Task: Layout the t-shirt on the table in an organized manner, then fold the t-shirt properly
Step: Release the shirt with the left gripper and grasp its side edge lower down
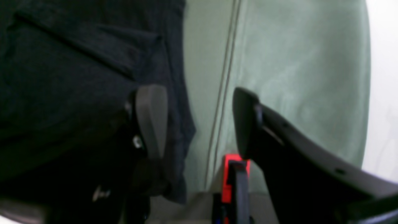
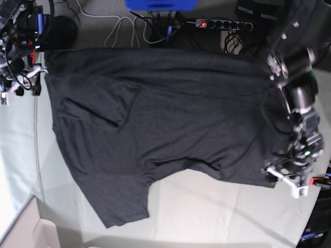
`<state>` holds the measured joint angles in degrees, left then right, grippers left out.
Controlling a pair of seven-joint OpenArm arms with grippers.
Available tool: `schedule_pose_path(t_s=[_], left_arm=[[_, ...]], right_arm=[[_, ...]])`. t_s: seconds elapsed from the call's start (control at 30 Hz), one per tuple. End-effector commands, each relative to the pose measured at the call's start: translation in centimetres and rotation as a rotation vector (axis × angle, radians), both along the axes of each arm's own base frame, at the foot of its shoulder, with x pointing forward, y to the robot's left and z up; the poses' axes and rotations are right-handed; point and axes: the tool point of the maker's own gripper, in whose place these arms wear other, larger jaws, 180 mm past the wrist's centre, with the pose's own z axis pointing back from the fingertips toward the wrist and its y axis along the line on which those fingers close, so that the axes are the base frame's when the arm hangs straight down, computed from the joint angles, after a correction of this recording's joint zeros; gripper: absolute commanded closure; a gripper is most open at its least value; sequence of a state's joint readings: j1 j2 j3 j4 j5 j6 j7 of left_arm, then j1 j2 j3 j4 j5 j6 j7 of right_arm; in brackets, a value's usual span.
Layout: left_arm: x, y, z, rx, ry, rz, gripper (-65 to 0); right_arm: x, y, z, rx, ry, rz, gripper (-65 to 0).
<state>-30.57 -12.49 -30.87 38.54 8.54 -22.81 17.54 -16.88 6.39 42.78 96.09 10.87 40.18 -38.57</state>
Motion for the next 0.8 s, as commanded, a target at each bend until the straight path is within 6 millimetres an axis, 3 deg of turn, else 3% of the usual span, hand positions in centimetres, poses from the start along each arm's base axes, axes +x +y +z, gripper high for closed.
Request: schedule_pose_path(t_s=[0.0,0.1,0.23,0.43,0.53,0.67,0.77], left_arm=[[1.9,0.2,1.8,0.002,-0.069,-0.005,-47.6],[3.1,-0.3,0.4,-0.023,-0.098,0.038,-47.6],[1.9,3.4,-0.5,0.086,-0.100,0.164,-47.6],[0.8,6.4,-0.4,0.137,-0.088,0.212,-47.7],[-0.6,6.2,-2.0,0.140,-0.057,0.206,-47.7],[-1.0,5.5,-2.8,0.132,-0.042,0.196,-47.7],[-1.2,3.8,-3.9,0.111,-0.030,0.179,-47.7]], right_arm=[[0.7,-0.5,1.2,-0.016,-0.044,0.002,-34.1],[0.7,-0.5,1.2,-0.018,-0.042,0.002,-34.1],[0.6,-0.6,1.2,-0.018,-0.041,0.001,-34.1],[0.6,-0.6,1.2,-0.018,-0.041,0.001,-34.1],[0.6,-0.6,1.2,-0.018,-0.041,0.001,-34.1],[0.8,-0.4,1.2,-0.016,-0.043,0.007,-34.1],[0.8,-0.4,1.2,-0.016,-0.043,0.007,-34.0]])
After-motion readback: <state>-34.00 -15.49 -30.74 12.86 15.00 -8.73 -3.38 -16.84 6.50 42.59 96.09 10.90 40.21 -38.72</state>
